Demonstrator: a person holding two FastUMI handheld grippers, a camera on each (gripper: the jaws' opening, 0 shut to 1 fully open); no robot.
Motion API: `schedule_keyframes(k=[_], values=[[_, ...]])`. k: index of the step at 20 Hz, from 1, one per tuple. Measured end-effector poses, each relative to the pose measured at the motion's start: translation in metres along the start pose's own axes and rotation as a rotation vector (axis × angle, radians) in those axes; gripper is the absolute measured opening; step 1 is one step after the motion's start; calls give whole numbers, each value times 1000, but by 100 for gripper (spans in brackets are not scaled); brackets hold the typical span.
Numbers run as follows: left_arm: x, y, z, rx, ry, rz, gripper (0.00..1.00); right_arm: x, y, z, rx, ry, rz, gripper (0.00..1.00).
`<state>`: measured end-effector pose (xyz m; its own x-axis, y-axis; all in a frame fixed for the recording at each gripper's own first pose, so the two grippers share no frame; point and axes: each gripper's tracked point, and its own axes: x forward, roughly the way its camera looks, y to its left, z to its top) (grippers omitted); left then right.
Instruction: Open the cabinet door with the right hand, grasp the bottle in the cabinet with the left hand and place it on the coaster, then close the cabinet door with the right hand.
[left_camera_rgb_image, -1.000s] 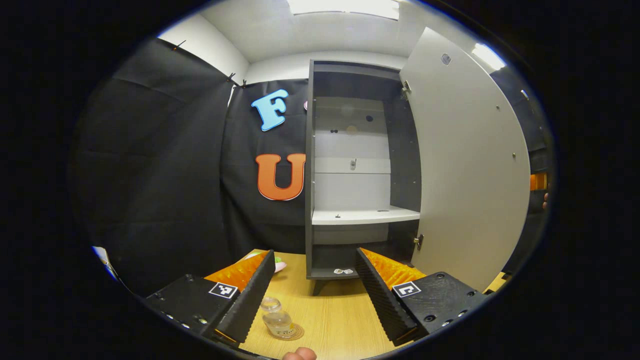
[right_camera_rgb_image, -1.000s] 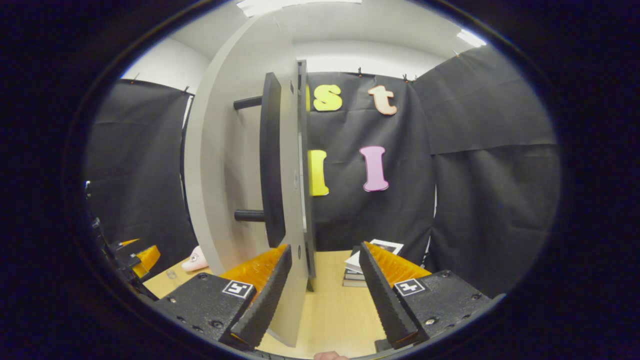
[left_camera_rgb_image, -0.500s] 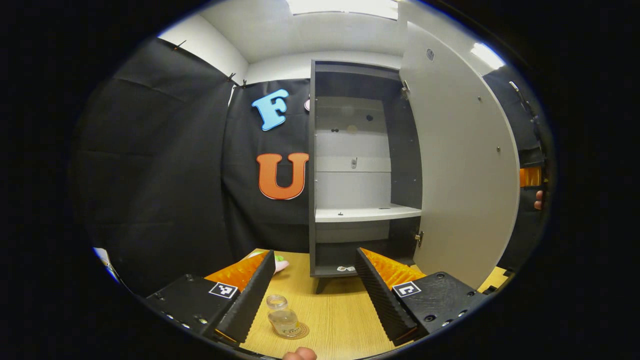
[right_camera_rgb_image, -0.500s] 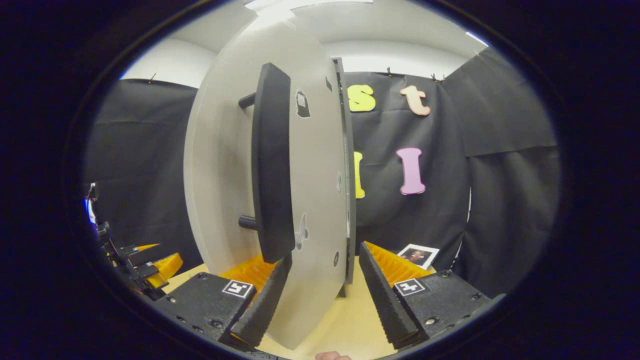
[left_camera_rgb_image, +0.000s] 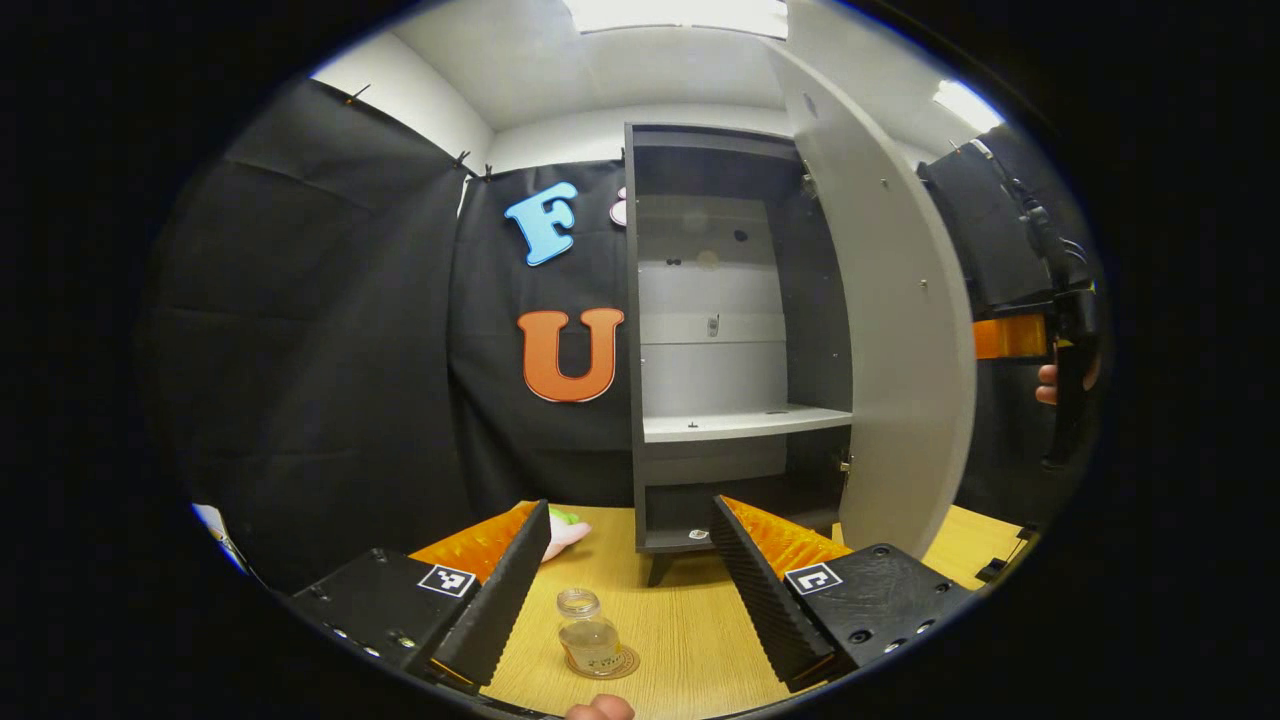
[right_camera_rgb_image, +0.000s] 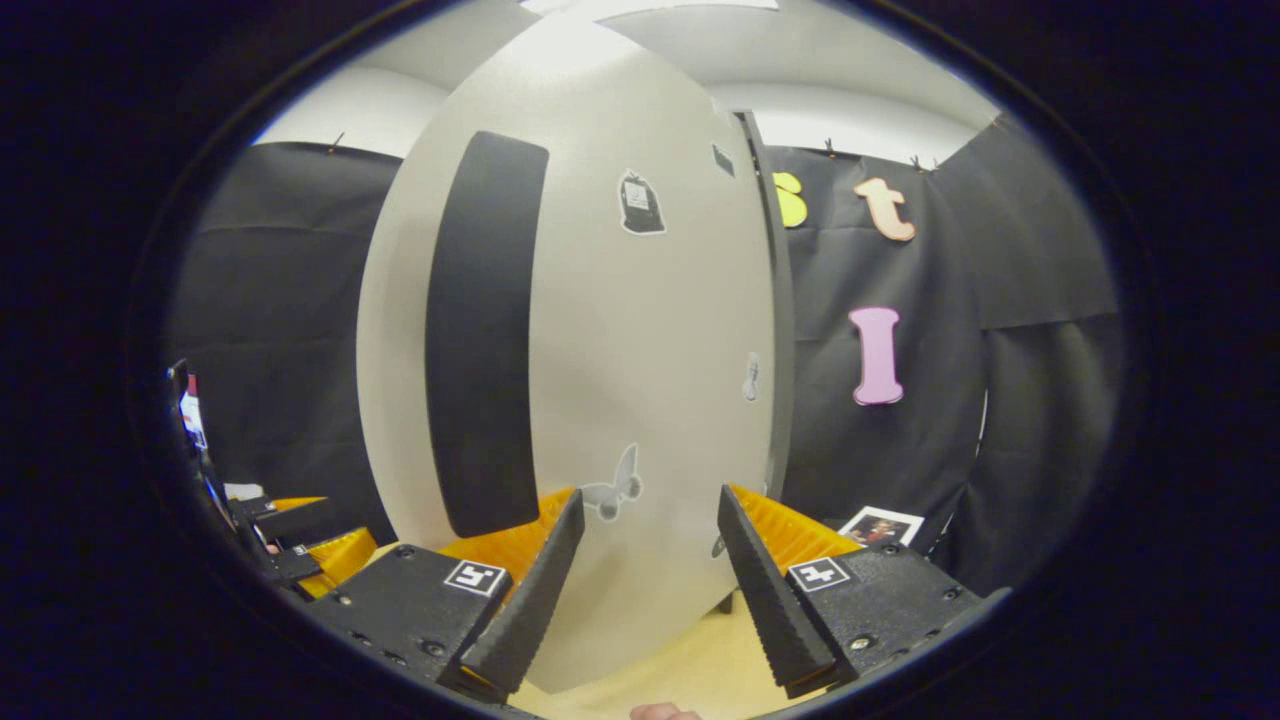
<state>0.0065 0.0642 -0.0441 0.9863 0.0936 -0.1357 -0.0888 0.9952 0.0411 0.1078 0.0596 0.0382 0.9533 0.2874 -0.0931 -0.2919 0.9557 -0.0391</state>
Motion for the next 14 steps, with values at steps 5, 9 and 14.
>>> schedule_keyframes(k=[5, 9, 14], values=[[6, 16, 3, -17, -6, 2, 96, 54, 32, 3, 33, -14, 75, 90], [8, 32, 6, -14, -14, 23, 96, 113, 59, 4, 50, -1, 106, 89], [6, 50, 6, -39, -19, 62, 96, 155, 75, 11, 54, -7, 67, 90]])
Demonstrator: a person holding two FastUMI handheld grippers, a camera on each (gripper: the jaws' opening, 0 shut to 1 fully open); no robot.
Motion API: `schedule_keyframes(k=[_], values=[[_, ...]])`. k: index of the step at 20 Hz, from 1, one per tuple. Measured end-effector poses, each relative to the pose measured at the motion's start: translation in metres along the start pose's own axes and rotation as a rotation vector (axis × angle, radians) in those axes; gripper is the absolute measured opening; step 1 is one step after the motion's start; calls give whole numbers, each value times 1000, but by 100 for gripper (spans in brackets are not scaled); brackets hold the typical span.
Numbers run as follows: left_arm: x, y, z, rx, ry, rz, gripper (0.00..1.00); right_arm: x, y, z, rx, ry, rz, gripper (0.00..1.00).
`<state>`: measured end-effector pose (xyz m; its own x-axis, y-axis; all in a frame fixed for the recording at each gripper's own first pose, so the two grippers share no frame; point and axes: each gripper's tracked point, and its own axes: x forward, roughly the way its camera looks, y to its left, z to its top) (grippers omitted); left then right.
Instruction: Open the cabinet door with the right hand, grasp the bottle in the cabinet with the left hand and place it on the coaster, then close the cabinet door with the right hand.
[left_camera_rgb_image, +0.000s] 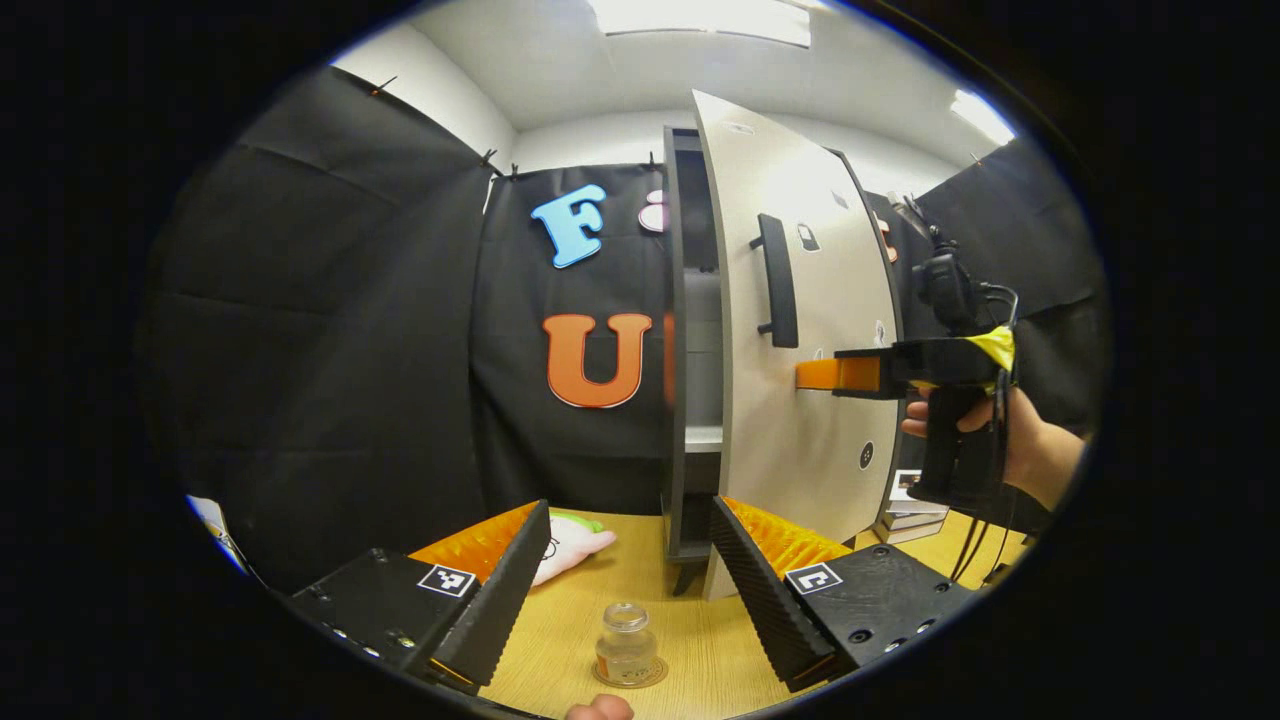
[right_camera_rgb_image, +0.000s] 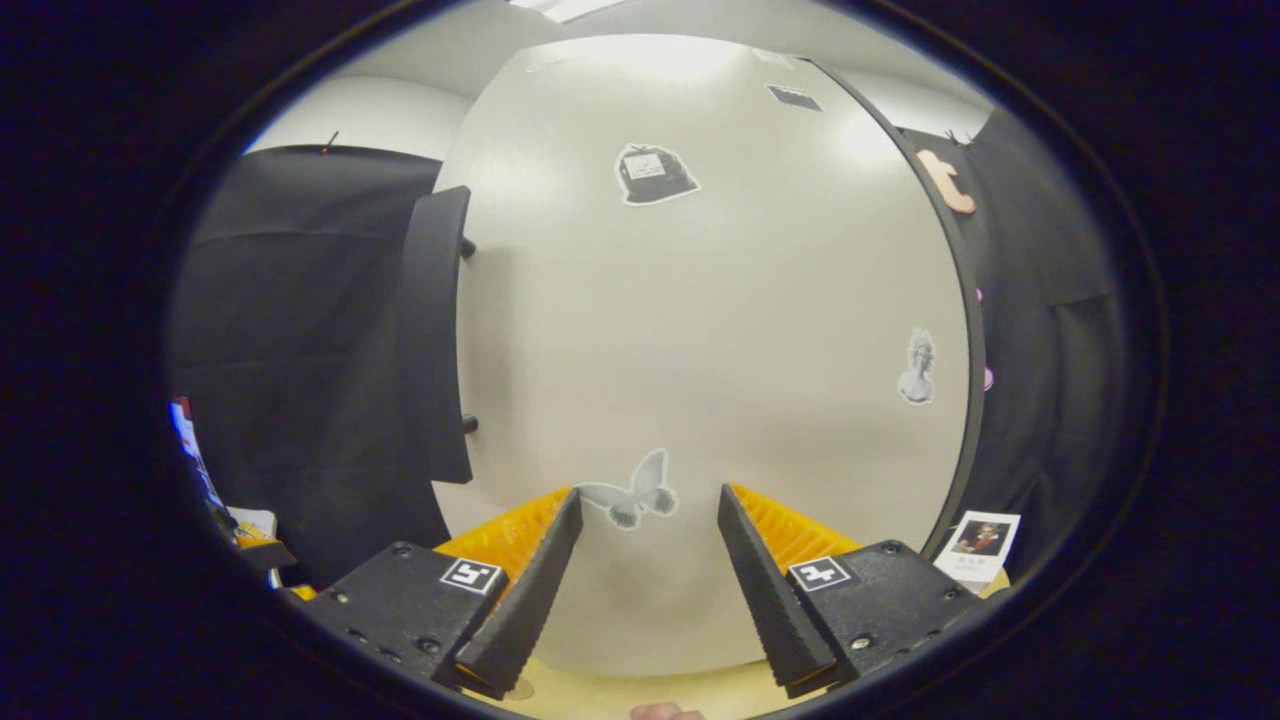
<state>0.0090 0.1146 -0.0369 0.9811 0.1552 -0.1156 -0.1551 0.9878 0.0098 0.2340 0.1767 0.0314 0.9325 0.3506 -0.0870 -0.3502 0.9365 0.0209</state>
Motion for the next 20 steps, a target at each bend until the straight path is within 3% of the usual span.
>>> schedule_keyframes(k=[6, 8, 14, 20], values=[[-5, 7, 3, -1, -10, 20, 96, -10, -6, 4, -11, -17, -24, 90], [-8, 2, 4, -14, -5, 10, 100, -42, -11, 3, -15, -35, -36, 90], [-19, -26, 6, -16, 5, -37, 96, -163, -35, -17, 14, -47, -95, 90], [-18, -69, 15, -61, 0, -115, 100, -259, -97, -33, 0, -42, -265, 90]])
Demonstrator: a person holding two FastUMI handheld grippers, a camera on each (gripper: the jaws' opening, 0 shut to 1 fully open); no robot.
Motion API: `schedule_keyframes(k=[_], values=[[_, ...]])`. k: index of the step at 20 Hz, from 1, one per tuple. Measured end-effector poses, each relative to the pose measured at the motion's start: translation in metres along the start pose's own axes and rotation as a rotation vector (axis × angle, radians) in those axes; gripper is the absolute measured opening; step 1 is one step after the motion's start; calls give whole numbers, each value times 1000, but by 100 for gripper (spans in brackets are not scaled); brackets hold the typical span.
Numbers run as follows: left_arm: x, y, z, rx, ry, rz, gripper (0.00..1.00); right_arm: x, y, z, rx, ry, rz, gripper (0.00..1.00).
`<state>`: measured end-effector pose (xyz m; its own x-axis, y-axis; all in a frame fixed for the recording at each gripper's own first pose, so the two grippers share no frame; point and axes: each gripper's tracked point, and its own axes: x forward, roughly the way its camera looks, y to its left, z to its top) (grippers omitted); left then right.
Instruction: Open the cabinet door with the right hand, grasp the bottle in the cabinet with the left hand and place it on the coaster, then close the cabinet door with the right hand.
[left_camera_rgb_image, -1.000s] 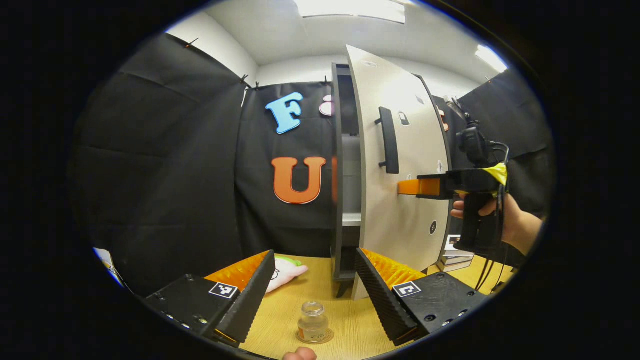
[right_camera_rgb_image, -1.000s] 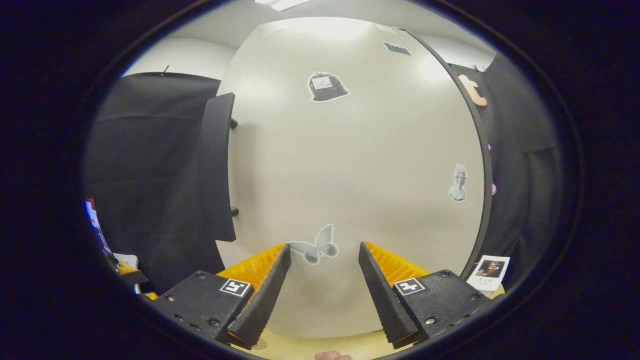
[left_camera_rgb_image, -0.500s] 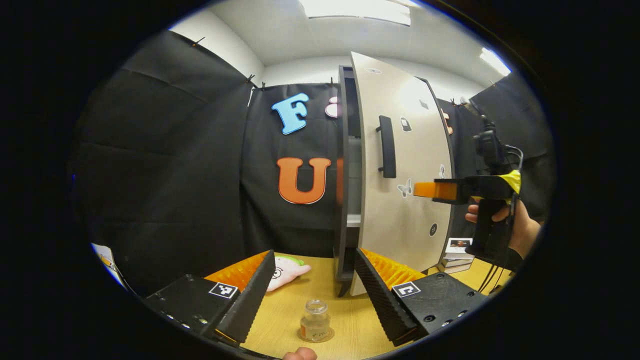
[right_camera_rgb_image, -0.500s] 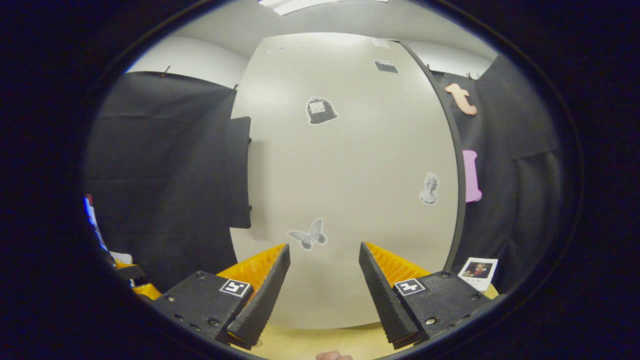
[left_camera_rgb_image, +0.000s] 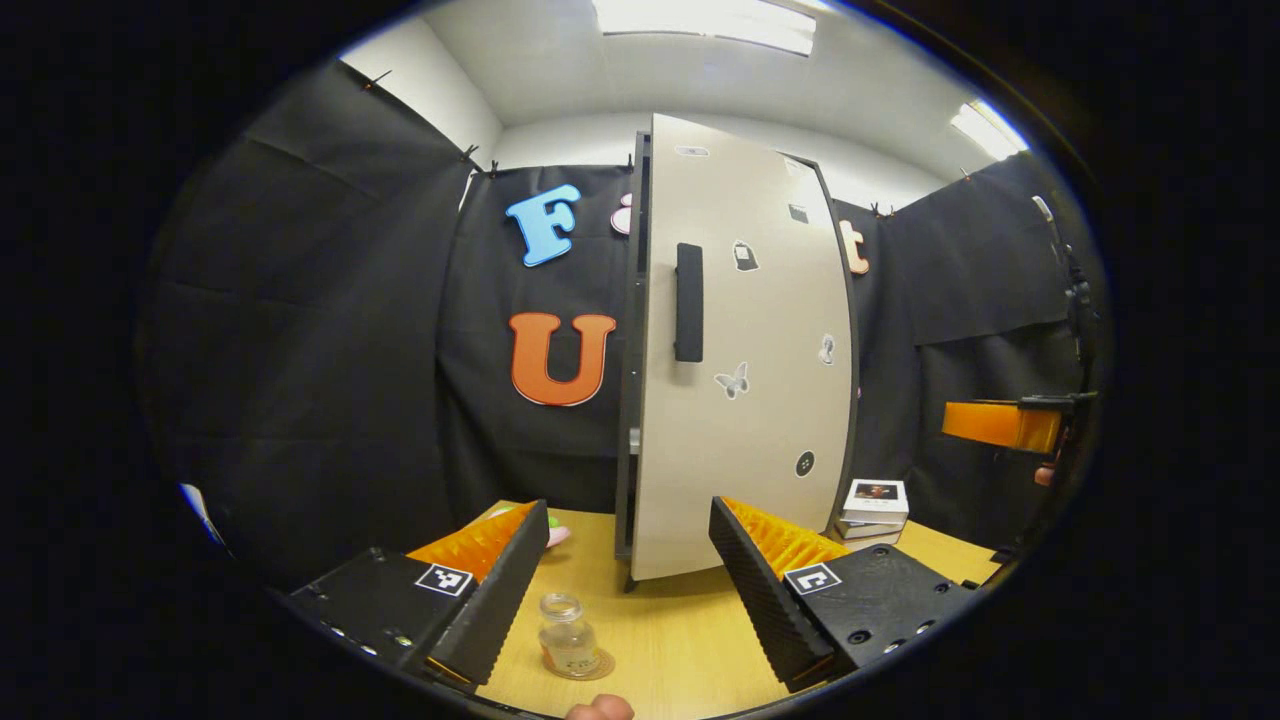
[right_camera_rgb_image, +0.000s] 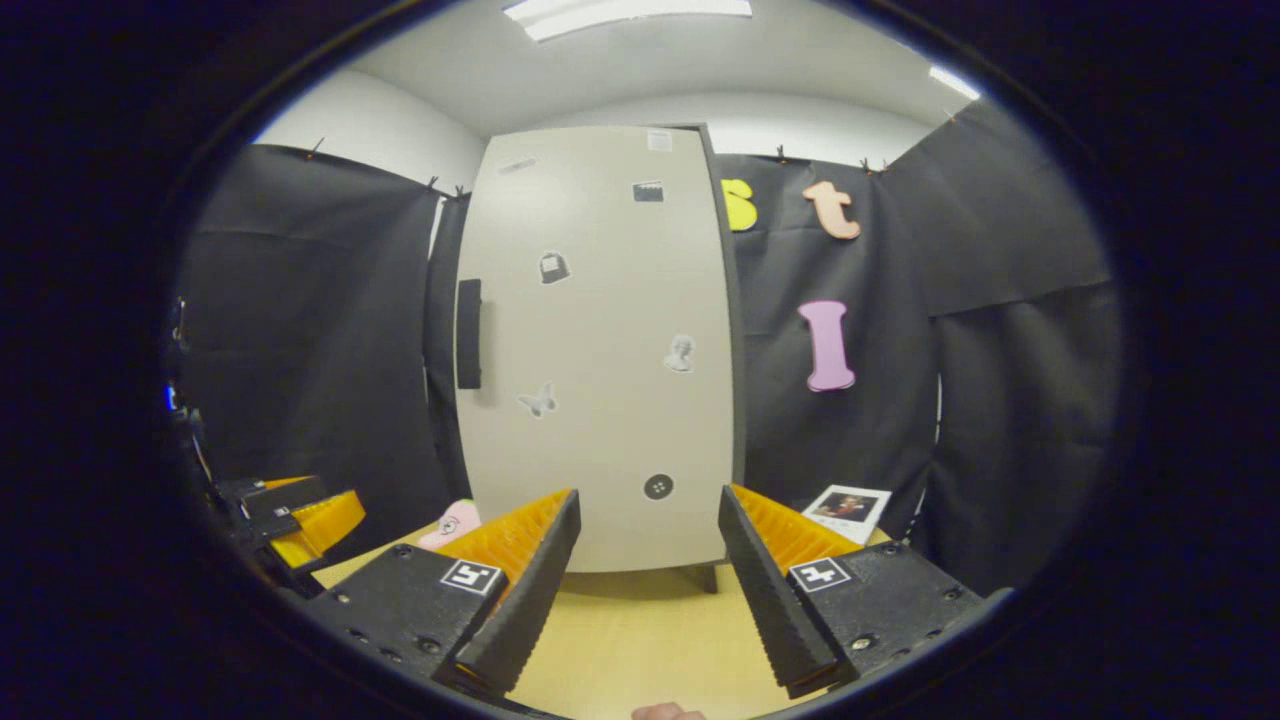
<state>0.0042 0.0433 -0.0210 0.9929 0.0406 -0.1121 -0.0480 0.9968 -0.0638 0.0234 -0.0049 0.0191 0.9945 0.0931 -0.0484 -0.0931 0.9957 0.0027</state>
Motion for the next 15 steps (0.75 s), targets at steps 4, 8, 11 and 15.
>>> schedule_keyframes(k=[4, 8, 11, 15], values=[[-3, -20, 4, 33, -19, -19, 97, -32, -33, 6, 39, -31, -67, 90], [-10, -35, 7, 33, -24, -43, 97, -48, -52, -4, 58, -17, -121, 91], [-14, -39, 15, 45, -39, -45, 97, -54, -55, -8, 73, -20, -120, 91], [-17, -43, 23, 65, -60, -47, 97, -53, -51, -7, 58, -34, -105, 87]])
